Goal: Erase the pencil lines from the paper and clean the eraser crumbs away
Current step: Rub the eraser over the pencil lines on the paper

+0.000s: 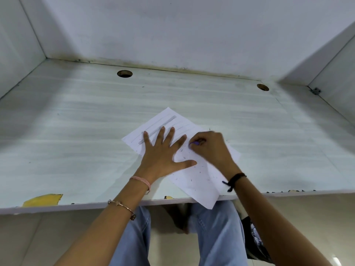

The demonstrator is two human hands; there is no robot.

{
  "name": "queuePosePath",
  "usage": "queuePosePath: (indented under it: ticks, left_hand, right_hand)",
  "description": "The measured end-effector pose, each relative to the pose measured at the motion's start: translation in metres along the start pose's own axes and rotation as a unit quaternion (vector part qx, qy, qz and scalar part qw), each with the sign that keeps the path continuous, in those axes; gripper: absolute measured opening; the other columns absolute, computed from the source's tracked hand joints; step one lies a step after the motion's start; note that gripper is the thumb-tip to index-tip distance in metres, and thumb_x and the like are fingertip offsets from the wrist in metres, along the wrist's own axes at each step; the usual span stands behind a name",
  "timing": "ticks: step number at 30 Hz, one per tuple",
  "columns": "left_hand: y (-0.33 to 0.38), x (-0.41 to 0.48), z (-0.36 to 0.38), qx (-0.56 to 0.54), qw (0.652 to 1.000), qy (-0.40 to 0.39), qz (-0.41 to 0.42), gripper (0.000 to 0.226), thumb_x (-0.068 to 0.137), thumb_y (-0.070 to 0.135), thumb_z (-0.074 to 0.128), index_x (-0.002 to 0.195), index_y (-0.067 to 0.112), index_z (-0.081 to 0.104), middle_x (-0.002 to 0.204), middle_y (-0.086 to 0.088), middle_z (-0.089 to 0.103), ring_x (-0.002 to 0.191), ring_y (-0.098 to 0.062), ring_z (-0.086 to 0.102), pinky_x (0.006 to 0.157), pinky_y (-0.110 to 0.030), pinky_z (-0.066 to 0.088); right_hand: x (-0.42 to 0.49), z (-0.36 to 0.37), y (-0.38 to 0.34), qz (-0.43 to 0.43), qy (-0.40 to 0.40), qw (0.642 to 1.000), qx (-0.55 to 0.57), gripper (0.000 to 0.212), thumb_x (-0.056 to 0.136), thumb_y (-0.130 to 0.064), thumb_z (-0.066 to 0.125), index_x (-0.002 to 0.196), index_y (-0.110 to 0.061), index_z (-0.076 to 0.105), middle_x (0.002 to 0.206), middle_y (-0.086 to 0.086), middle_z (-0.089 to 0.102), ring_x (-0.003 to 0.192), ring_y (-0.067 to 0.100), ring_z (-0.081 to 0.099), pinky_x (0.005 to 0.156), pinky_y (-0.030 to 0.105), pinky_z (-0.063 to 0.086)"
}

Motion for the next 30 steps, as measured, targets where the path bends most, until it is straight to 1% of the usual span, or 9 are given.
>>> queuePosePath:
  ticks: [3,6,8,13,17,20,23,26,30]
  left_hand:
    - [0.000,0.001,0.001,0.024,1.000,0.002,0.004,0.105,0.060,0.095,-0.004,0.152,0.046,-0.009,0.163,0.001,-0.018,0.149,-0.025,-0.020,0.108,-0.071,-0.013]
    - [0.000,-0.001,0.000,-0.007,1.000,-0.006,-0.003,0.099,0.066,0.095,0.009,0.152,0.047,-0.007,0.162,0.004,-0.019,0.148,-0.022,-0.024,0.108,-0.068,-0.018]
    - [0.000,-0.001,-0.001,-0.014,1.000,-0.001,-0.002,0.097,0.069,0.094,0.013,0.152,0.047,-0.006,0.162,0.004,-0.019,0.148,-0.021,-0.024,0.108,-0.067,-0.020]
    - [0.000,0.001,0.001,0.031,0.999,0.007,0.005,0.101,0.063,0.095,-0.001,0.151,0.047,-0.011,0.163,0.002,-0.018,0.149,-0.025,-0.020,0.109,-0.071,-0.013]
    - [0.001,-0.001,-0.002,-0.004,1.000,-0.002,-0.002,0.096,0.069,0.093,0.011,0.152,0.047,-0.008,0.162,0.004,-0.020,0.148,-0.022,-0.023,0.109,-0.069,-0.015]
    - [0.002,-0.001,-0.003,0.006,1.000,0.001,0.000,0.099,0.067,0.094,0.007,0.152,0.046,-0.006,0.163,0.004,-0.018,0.149,-0.023,-0.021,0.109,-0.070,-0.012]
    - [0.003,0.002,-0.005,-0.007,1.000,-0.007,-0.011,0.101,0.066,0.093,0.010,0.153,0.041,0.009,0.164,0.002,-0.010,0.150,-0.024,-0.015,0.110,-0.071,-0.011]
    - [0.014,0.009,-0.016,-0.017,0.999,0.031,-0.001,0.112,0.062,0.095,0.006,0.148,0.026,0.028,0.163,-0.001,0.012,0.151,-0.021,-0.002,0.110,-0.068,-0.009]
    - [0.032,0.023,-0.031,-0.010,0.994,0.104,0.041,0.120,0.062,0.095,0.004,0.139,0.012,0.042,0.153,-0.002,0.036,0.148,-0.016,0.020,0.115,-0.062,-0.006]
  right_hand:
    - [-0.015,0.020,-0.013,-0.022,-0.069,0.997,0.026,0.008,0.075,-0.005,0.070,0.078,-0.011,0.074,0.068,-0.005,0.067,0.059,0.002,0.057,0.059,0.013,0.043]
    - [0.006,-0.015,0.025,0.033,0.041,0.998,0.037,0.008,0.075,-0.006,0.071,0.075,-0.012,0.074,0.069,-0.002,0.069,0.058,0.001,0.057,0.058,0.011,0.042]
    - [0.006,-0.020,0.027,0.042,0.066,0.996,0.039,0.007,0.076,-0.004,0.069,0.075,-0.010,0.074,0.070,0.001,0.070,0.061,0.006,0.058,0.058,0.009,0.043]
    - [-0.013,0.022,-0.015,-0.039,-0.048,0.997,0.043,0.008,0.076,-0.004,0.069,0.078,-0.010,0.074,0.071,0.001,0.069,0.063,0.007,0.057,0.061,0.016,0.042]
    - [0.009,-0.015,0.031,0.033,0.050,0.996,0.069,0.008,0.078,-0.003,0.069,0.077,-0.009,0.074,0.071,0.002,0.069,0.057,-0.001,0.057,0.056,0.006,0.042]
    - [0.007,-0.014,0.041,0.058,0.048,0.994,0.085,0.007,0.079,-0.002,0.066,0.080,-0.006,0.072,0.071,0.002,0.067,0.055,-0.005,0.055,0.054,0.005,0.041]
    - [-0.003,-0.013,0.056,0.094,0.070,0.976,0.181,0.004,0.083,-0.009,0.068,0.085,-0.007,0.070,0.077,-0.001,0.069,0.064,-0.002,0.058,0.065,0.010,0.045]
    - [-0.009,-0.017,0.076,0.141,0.103,0.933,0.315,0.010,0.088,-0.010,0.063,0.094,-0.004,0.068,0.087,0.004,0.072,0.068,0.012,0.060,0.071,0.022,0.051]
    - [-0.007,-0.016,0.076,0.147,0.081,0.927,0.335,0.012,0.089,-0.007,0.060,0.097,-0.004,0.068,0.096,0.008,0.072,0.071,0.013,0.062,0.078,0.026,0.053]
Point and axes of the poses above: each hand's wrist, its own x-axis towards the middle knuckle, its own z-axis out of the palm, y = z × x, the point moved 9 cm from there along x, towards the middle knuckle
